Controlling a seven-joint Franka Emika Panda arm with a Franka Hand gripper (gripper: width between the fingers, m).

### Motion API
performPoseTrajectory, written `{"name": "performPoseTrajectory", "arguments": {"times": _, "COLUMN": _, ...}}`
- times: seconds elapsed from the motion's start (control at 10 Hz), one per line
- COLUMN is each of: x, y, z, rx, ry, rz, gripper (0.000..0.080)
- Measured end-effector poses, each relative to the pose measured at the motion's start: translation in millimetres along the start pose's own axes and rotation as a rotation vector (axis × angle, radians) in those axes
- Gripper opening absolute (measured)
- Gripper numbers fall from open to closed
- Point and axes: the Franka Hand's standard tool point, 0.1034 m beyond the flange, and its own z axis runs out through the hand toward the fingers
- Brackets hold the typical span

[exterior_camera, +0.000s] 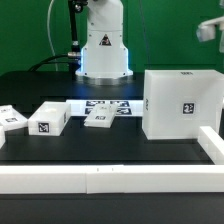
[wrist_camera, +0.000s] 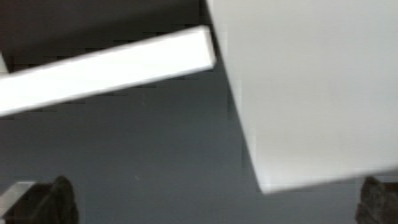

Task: Assemble cabinet

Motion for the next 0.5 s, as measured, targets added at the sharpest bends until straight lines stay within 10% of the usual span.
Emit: {"name": "performPoseTrajectory", "arguments": {"times": 0.5, "x": -9.1, "y": 2.2, "z": -12.4, "rx": 0.004, "ry": 0.000, "rz": 0.062, "gripper": 0.0796}}
